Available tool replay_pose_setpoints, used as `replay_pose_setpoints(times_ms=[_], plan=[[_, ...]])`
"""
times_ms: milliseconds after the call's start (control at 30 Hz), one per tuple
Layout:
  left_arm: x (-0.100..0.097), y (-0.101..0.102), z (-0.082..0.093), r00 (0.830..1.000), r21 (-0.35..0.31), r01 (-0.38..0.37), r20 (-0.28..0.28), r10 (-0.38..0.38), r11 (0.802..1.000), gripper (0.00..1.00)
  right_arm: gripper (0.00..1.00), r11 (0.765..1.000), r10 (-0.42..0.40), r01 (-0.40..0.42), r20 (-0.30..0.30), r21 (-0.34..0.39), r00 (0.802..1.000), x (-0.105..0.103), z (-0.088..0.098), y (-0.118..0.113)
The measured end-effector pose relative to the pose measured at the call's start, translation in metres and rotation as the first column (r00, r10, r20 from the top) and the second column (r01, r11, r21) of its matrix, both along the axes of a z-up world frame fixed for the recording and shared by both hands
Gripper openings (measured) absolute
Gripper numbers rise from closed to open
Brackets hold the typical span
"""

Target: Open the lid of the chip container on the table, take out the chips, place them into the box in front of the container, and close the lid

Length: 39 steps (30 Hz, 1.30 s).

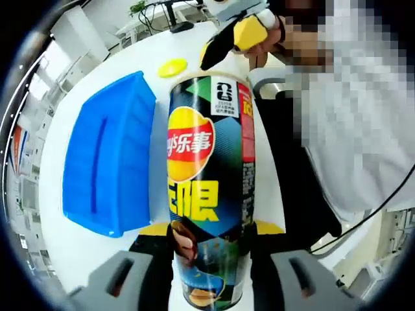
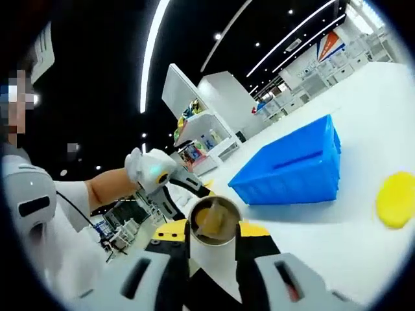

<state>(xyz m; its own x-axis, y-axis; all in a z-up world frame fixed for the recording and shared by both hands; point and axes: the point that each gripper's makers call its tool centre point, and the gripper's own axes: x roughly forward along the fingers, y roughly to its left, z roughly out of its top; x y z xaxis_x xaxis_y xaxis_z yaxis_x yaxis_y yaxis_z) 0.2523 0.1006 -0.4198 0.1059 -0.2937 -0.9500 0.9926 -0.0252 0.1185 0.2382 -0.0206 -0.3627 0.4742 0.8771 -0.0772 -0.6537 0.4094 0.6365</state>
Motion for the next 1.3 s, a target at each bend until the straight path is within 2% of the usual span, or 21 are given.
replay_pose_setpoints(times_ms=[67,300,400,500,567,700,800,900,933,967,1167,1300], plan=[[-0.001,-0.003,-0.001,1.000,0.011,0.010,0.013,-0.010,1.000,0.47,0.25,1.000,-0.001,0.001,-0.044,-0.002,0.999,0.003,-0.007,0.002],[-0.003,-0.002,-0.019,0.999,0.097,0.038,0.009,-0.039,0.995,0.47,0.24,1.000,-0.010,0.008,-0.096,-0.021,0.995,0.013,-0.020,0.004],[-0.006,-0.007,-0.020,0.998,0.087,0.056,0.000,-0.056,0.995,0.46,0.22,0.998,-0.014,0.008,-0.102,-0.056,0.995,0.012,-0.027,0.003],[-0.002,-0.009,-0.019,0.999,0.066,0.043,0.004,-0.043,0.997,0.46,0.18,0.992,-0.019,0.005,-0.105,-0.129,0.994,0.012,-0.043,0.001],[-0.002,-0.010,-0.019,0.999,0.061,0.044,-0.003,-0.044,0.997,0.47,0.18,0.991,-0.020,0.007,-0.099,-0.136,0.995,0.015,-0.047,0.000],[-0.002,-0.010,-0.020,0.999,0.058,0.051,0.010,-0.051,0.997,0.47,0.18,0.992,0.015,-0.032,-0.146,-0.118,0.989,0.015,-0.053,0.007],[-0.003,-0.010,-0.020,0.998,0.050,0.053,0.017,-0.054,0.997,0.47,0.19,0.990,0.040,-0.059,-0.143,-0.129,0.989,0.015,-0.055,0.012],[-0.003,-0.011,-0.020,0.998,0.049,0.057,0.027,-0.058,0.997,0.47,0.17,0.992,0.078,-0.096,-0.196,-0.084,0.977,0.012,-0.055,0.018],[-0.003,-0.011,-0.020,0.998,0.049,0.056,0.029,-0.057,0.997,0.47,0.17,0.991,0.074,-0.092,-0.191,-0.092,0.979,0.015,-0.056,0.019],[-0.003,-0.011,-0.020,0.998,0.047,0.056,0.031,-0.057,0.997,0.47,0.17,0.989,0.079,-0.105,-0.224,-0.106,0.971,0.013,-0.060,0.021],[-0.002,-0.012,-0.020,0.998,0.038,0.051,0.036,-0.052,0.998,0.47,0.08,0.982,0.141,-0.167,-0.245,-0.091,0.959,0.009,-0.054,0.026],[-0.004,-0.012,-0.021,0.996,0.052,0.066,0.058,-0.069,0.996,0.47,0.06,0.978,0.154,-0.186,-0.267,-0.097,0.951,0.007,-0.056,0.028]])
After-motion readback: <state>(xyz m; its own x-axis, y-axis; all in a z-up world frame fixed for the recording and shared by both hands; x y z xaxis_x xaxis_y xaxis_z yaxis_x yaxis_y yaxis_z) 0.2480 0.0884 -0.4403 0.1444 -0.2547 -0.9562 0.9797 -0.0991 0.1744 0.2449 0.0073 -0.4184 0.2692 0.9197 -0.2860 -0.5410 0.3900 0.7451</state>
